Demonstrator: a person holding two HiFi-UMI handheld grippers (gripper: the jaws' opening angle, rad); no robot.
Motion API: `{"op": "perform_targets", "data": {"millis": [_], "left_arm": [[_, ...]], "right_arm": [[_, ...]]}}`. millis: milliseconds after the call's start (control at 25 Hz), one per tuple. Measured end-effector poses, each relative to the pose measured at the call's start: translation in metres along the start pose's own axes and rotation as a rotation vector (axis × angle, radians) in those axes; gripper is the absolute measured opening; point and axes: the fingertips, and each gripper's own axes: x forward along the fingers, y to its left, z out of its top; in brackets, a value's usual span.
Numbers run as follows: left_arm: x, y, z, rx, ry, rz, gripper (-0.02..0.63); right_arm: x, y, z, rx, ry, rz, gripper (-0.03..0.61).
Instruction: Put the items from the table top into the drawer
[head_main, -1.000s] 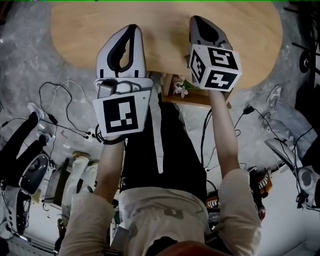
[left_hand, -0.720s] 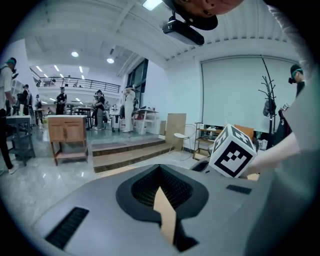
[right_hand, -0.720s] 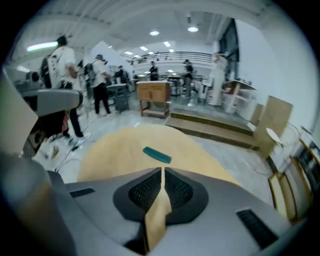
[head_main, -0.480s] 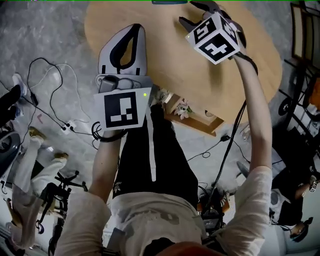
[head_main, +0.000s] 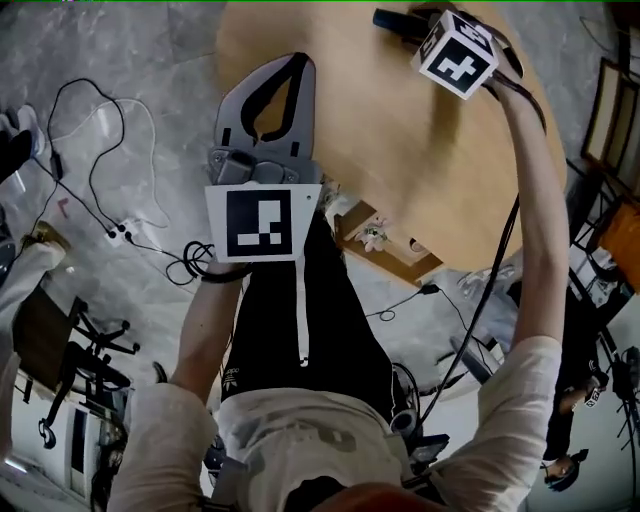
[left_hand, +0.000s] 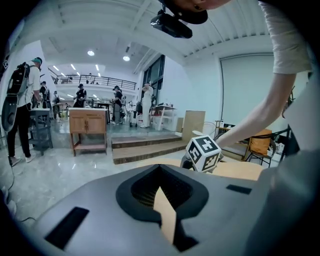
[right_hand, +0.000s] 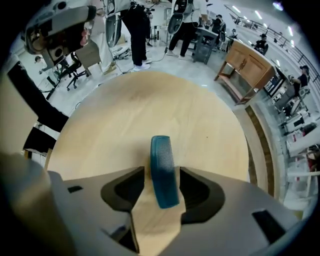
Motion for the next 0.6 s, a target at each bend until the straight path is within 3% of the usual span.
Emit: {"op": "perform_targets", "data": {"millis": [280,480,600], "left_arm": [[-0.006,0.010,-0.009,-0.004,0.020,-0.008,0.006],[-0.003,0.011,-0.004,-0.017,0.012,0.002,0.006],[-0.004,0.014,-0.003,-0.019,0.002,0.012,0.006]], "right_arm": [[0.010,0.006,0.005,-0.055,0.086,0.141,0.218],[0.010,0.006,0.001,-0.059,0.138,0.167,0.217],[0.009,0.005,0.001,-0.044,0.128,0.165,0.160]]}}
